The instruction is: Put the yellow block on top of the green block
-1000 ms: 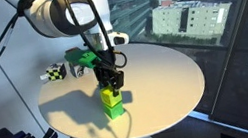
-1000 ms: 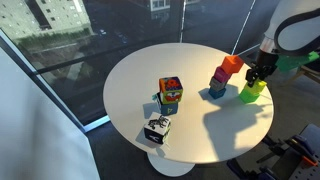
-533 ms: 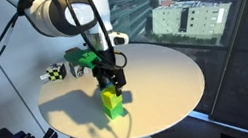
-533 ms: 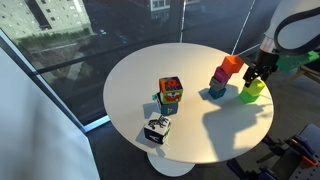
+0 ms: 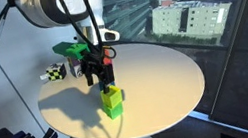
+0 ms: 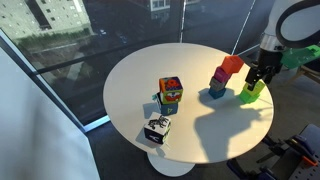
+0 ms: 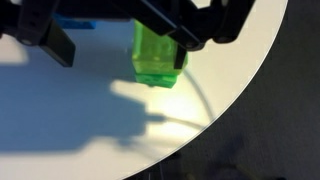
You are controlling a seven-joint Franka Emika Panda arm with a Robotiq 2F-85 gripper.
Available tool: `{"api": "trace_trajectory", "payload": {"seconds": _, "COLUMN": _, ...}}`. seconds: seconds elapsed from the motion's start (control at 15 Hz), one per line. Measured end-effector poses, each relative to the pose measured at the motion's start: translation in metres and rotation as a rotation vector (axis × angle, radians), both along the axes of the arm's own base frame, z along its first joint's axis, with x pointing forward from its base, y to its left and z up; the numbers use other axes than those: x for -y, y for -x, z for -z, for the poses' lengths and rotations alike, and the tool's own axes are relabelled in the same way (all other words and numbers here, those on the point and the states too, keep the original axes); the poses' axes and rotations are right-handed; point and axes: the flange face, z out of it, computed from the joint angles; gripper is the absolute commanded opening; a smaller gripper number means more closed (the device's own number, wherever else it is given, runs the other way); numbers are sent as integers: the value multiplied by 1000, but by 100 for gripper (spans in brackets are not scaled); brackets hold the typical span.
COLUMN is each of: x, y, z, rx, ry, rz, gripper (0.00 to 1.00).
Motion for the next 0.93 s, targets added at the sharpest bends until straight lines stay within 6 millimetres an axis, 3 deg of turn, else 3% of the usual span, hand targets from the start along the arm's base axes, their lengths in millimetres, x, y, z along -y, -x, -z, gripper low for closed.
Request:
{"api": "trace_trajectory", "payload": {"seconds": 0.53, "x": -44, "y": 8, "z": -19, "rx": -99, "ry": -12, "rz": -80, "gripper": 100}}
{"api": "trace_trajectory", "payload": {"seconds": 0.93, "x": -75, "y": 10, "z": -40, "rx": -77, "ry": -3, "rz": -144, "gripper": 100}}
